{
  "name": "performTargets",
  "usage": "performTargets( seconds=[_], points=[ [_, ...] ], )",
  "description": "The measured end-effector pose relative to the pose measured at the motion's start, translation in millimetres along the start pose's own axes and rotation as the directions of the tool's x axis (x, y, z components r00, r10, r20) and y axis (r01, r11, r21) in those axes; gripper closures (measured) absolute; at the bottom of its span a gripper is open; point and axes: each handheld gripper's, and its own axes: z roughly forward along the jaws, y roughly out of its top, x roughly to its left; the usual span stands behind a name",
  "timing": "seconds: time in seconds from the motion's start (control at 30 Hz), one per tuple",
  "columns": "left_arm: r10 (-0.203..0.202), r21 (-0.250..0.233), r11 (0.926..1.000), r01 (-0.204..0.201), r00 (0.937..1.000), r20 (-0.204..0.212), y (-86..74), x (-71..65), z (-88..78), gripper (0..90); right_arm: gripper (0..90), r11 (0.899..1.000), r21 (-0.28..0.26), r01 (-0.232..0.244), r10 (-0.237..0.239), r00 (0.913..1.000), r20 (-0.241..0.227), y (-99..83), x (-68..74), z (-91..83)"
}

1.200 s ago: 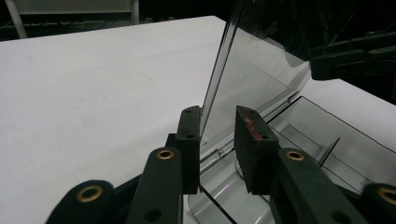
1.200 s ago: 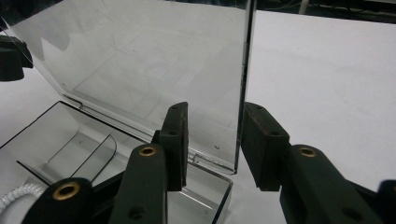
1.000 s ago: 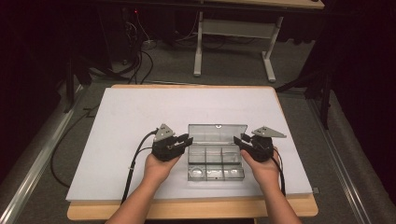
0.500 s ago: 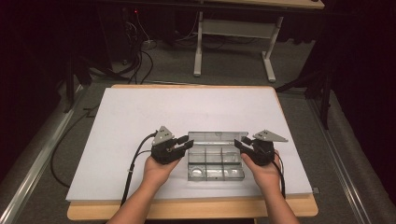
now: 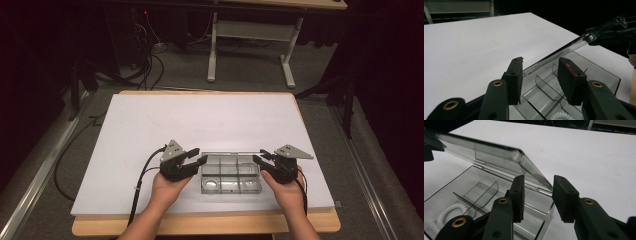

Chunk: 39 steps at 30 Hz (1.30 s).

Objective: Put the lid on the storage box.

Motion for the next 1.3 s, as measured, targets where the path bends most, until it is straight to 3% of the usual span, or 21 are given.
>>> performTargets(
  seconds=[0.47, 0.8, 1.13, 1.3],
  points=[
    [0.021, 0.008, 0.9997, -0.021, 0.9997, 0.013, -16.2, -9.6, -14.3, 53.5, 63.5, 1.0, -0.009, 0.021, -0.021, 0.9998, -0.003, -14.3, 7.0, -14.5],
    [0.046, 0.023, 0.9986, -0.046, 0.9989, -0.001, -31.8, -14.2, -14.9, 53.2, 63.3, 0.999, 0.009, 0.049, -0.049, 0.9986, 0.017, -28.9, 9.7, -19.2],
    [0.046, 0.034, 0.9984, -0.046, 0.9989, 0.0, -44.3, -17.6, -18.0, 54.5, 63.1, 0.998, 0.017, 0.054, -0.054, 0.9983, 0.02, -41.3, 13.8, -22.3],
    [0.056, 0.041, 0.9976, -0.056, 0.9984, -0.005, -49.5, -19.3, -18.6, 54.9, 64.1, 0.997, 0.016, 0.08, -0.081, 0.9957, 0.045, -47.2, 17.9, -23.7]
  ],
)
